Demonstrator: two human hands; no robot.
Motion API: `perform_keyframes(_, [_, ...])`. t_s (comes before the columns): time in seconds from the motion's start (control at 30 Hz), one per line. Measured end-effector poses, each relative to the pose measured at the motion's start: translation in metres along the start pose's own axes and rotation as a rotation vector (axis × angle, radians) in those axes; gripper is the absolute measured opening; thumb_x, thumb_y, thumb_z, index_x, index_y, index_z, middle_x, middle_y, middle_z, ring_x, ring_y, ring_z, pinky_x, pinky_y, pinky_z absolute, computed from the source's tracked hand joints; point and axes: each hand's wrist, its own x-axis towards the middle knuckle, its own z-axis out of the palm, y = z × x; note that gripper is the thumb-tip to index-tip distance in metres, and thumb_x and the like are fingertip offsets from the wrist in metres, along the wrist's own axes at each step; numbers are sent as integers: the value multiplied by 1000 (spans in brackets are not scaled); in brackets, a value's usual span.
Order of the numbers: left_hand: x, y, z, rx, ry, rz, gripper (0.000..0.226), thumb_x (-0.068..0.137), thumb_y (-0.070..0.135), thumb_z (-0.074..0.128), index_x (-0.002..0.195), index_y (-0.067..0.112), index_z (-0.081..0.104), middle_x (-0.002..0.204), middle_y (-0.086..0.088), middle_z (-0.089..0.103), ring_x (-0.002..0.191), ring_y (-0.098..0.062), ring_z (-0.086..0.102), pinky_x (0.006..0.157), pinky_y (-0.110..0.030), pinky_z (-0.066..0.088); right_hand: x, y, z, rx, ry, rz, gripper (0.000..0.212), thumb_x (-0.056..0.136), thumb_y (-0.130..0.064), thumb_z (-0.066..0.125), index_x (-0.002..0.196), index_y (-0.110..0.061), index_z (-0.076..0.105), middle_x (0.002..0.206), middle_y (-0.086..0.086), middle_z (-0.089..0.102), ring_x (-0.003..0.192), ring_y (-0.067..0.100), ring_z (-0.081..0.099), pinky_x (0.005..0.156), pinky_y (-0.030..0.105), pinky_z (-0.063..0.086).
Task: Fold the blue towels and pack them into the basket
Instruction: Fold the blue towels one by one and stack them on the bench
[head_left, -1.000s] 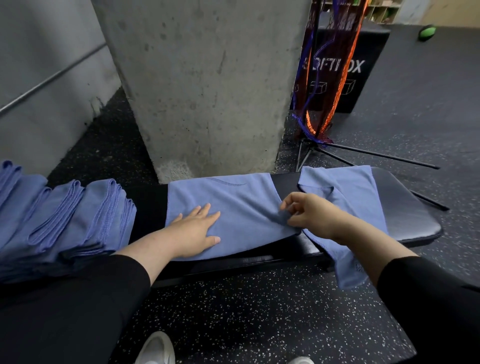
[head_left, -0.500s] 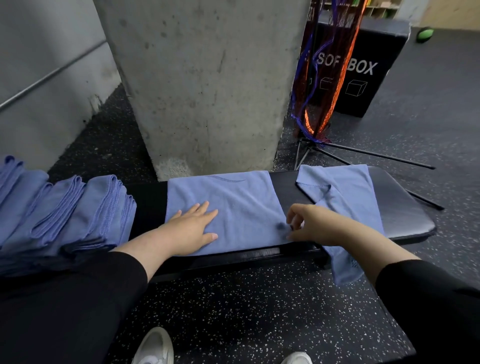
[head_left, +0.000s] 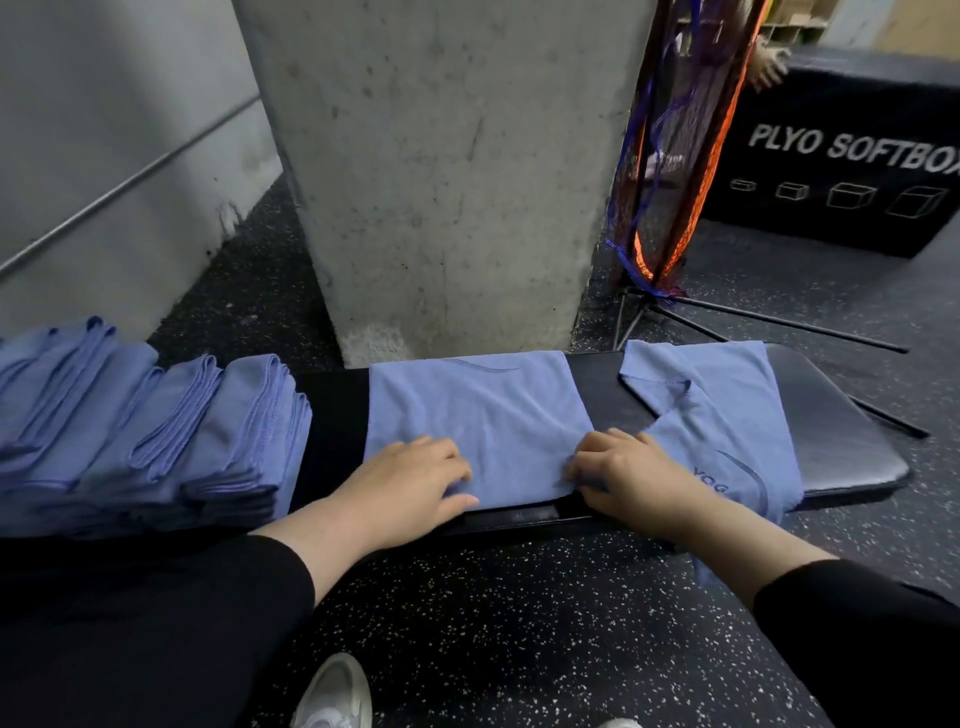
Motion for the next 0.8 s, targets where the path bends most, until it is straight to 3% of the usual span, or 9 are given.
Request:
perform_keyframes(0.17, [10,10,-1,33,-2,-50,49,94,66,48,122,28,56,114,11,50,111,-13,48,92,-34,43,9,-11,-5,248,144,234,5,95,-23,51,96,-21,56,89,-2,68,86,25,62,75,38,47])
perform_keyframes(0.3, [13,7,-2,43,60,-154,12,96,22,52,107,19,57,109,3,51,108,-21,50,79,-33,36,14,-6,-6,268,143,262,5,98,-23,50,100,-20,52,90,2,68,84,27,62,70,36,45])
perform_keyframes(0.37, [11,-2,-8,33,84,-230,8,95,14,48,90,20,49,100,2,52,97,-24,54,69,-33,33,15,-4,-3,234,114,234,5,96,-21,50,100,-20,52,89,0,65,85,26,60,71,37,45])
perform_keyframes(0.47, [5,-24,-17,-59,79,-351,18,94,12,46,76,18,43,78,3,50,72,-21,51,55,-33,29,12,0,-4,164,26,131,24,84,-18,61,108,-21,56,98,-6,61,94,22,58,80,40,48])
perform_keyframes(0.53, [1,-36,-23,-109,78,-386,17,93,12,48,77,14,49,74,0,52,67,-20,50,52,-32,29,11,5,-6,136,-13,87,32,78,-15,64,110,-20,61,101,-9,59,97,19,57,82,39,48])
perform_keyframes(0.67, [-7,-41,-39,-149,50,-378,16,95,16,53,82,13,62,75,-2,58,69,-19,54,54,-28,32,8,8,-11,162,72,101,7,81,-9,61,85,-15,64,81,-12,49,84,22,58,72,36,46])
perform_keyframes(0.73, [-12,-41,-46,-187,39,-371,21,97,18,54,77,16,59,70,2,54,63,-14,47,54,-27,31,6,7,-16,204,126,130,9,82,-13,58,87,-14,65,87,-8,58,85,19,60,75,37,49])
perform_keyframes(0.8, [-16,-42,-50,-233,7,-354,26,97,20,54,71,20,53,68,3,52,62,-14,45,56,-29,34,4,5,-23,266,133,172,16,83,-15,57,95,-19,67,91,-10,63,82,10,61,75,29,49])
